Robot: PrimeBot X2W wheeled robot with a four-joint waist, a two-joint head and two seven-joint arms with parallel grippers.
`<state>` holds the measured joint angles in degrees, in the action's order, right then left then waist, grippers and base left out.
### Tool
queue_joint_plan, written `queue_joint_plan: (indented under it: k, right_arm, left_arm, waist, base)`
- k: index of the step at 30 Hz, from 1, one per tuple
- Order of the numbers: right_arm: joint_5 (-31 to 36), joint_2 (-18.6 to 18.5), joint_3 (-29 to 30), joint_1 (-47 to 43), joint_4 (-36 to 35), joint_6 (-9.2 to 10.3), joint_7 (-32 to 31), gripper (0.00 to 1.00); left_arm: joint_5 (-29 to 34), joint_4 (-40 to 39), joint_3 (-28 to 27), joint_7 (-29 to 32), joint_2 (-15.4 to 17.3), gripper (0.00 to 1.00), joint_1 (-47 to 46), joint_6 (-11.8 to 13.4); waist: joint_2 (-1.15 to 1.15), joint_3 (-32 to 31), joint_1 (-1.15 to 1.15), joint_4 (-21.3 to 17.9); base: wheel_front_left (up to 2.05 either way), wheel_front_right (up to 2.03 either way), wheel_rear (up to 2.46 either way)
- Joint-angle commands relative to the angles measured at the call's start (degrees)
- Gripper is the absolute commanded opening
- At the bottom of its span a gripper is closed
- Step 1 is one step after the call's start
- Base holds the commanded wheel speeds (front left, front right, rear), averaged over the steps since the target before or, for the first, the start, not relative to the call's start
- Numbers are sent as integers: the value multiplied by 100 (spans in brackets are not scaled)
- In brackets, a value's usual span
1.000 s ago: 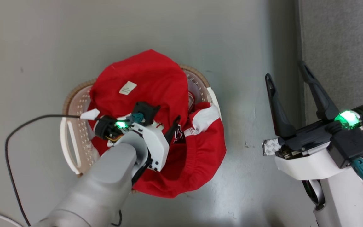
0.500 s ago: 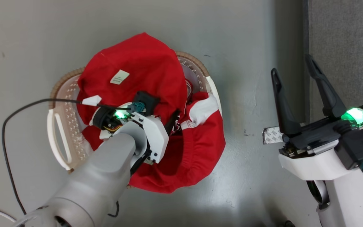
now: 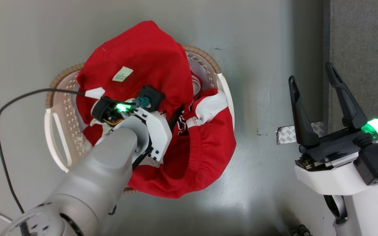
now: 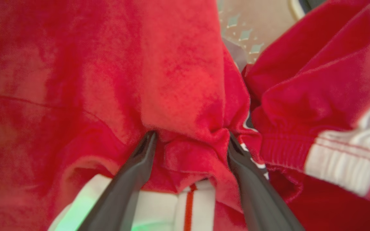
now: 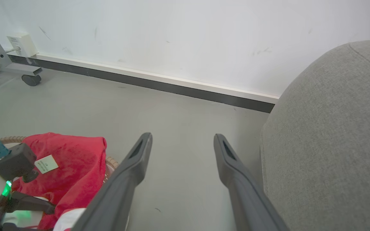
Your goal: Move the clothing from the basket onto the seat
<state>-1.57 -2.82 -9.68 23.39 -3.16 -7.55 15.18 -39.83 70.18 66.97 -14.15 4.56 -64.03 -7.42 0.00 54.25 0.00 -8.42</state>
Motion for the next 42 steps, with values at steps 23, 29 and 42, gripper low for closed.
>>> queue_joint_plan:
  k: [23,29,42]
  right_arm:
    - [-43,-13,192,-30,122,12,-4,100]
    - [-221,-14,233,-120,390,12,-4,100]
    - [-759,-14,566,-1152,921,12,-4,100]
  left_arm:
    - [-340,-185,-345,-100,-2,0,315,-1]
    - [-340,-831,-817,-100,275,0,853,-6]
    - [-123,-1889,-1679,-102,649,0,2202,28]
  waist:
    - [0,-671,0,346]
    - [0,-1414,0,450]
    - [0,-3435,0,810]
  base:
    - [0,0,0]
    - [0,0,0]
    - [0,0,0]
